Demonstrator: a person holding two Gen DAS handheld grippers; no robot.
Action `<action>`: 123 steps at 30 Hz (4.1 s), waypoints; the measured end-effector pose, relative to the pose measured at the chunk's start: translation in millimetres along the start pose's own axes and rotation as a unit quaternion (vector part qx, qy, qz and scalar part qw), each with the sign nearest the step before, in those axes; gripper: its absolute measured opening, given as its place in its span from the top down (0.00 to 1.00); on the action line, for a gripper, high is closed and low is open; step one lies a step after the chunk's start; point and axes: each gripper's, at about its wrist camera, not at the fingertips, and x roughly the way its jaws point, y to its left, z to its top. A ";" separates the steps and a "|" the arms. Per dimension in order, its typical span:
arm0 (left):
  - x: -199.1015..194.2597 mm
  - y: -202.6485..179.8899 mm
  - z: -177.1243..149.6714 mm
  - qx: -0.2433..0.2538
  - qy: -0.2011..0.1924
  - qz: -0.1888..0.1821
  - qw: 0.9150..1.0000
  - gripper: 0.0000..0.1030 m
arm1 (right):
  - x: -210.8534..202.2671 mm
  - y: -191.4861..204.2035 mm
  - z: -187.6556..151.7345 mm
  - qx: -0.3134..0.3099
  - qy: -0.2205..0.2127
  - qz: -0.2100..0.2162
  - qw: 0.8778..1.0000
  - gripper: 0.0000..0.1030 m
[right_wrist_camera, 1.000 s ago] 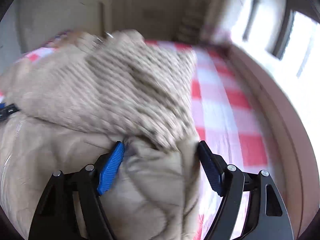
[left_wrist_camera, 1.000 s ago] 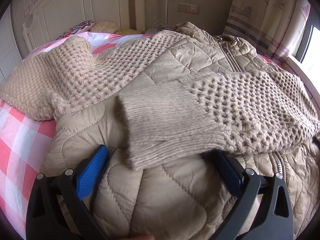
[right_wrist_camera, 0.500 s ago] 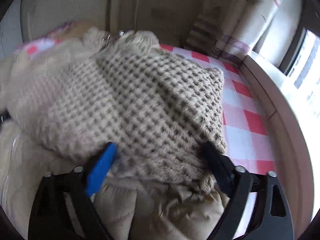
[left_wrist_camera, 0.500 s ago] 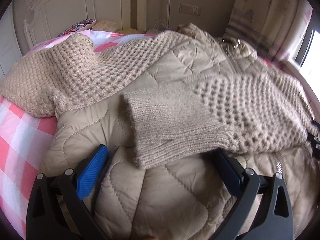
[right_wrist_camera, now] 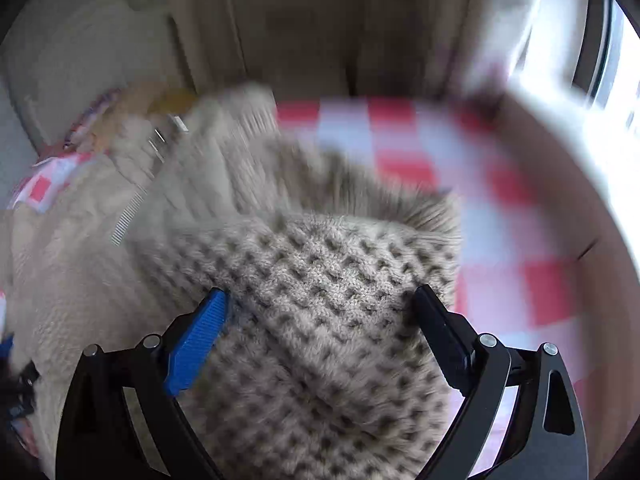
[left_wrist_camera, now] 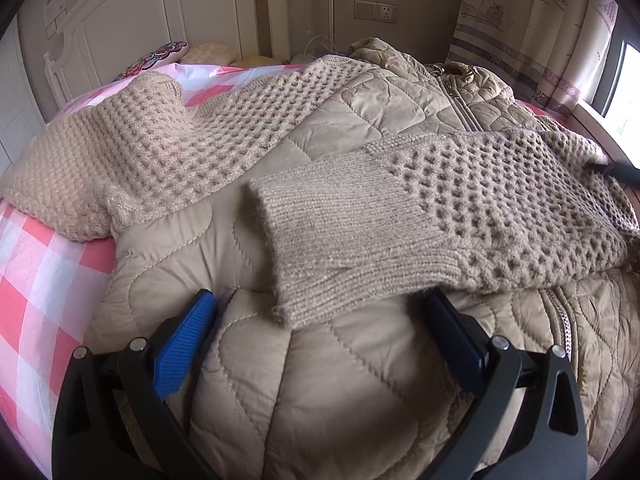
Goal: Fold large clothes
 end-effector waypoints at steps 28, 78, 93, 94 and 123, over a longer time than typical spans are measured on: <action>-55.8 329.5 17.5 -0.404 -0.112 -0.003 0.908 0.02 | -45.1 76.2 -89.9 -0.159 -0.059 -0.028 0.985 0.04; -62.2 87.9 6.0 -0.016 -0.082 0.030 0.996 0.11 | -83.8 -43.9 -107.4 0.154 -0.153 0.074 0.973 0.05; -6.8 105.9 -2.1 -0.092 -0.017 -0.008 0.996 0.05 | -107.2 10.0 -88.8 0.105 -0.158 0.194 0.963 0.07; -6.1 105.2 -1.7 -0.089 -0.017 -0.005 0.996 0.05 | -104.5 17.0 -81.8 0.107 -0.150 0.209 0.960 0.07; -24.9 118.2 -5.5 -0.122 -0.056 -0.013 0.991 0.05 | -88.7 -5.7 -114.6 0.146 -0.143 0.099 0.974 0.92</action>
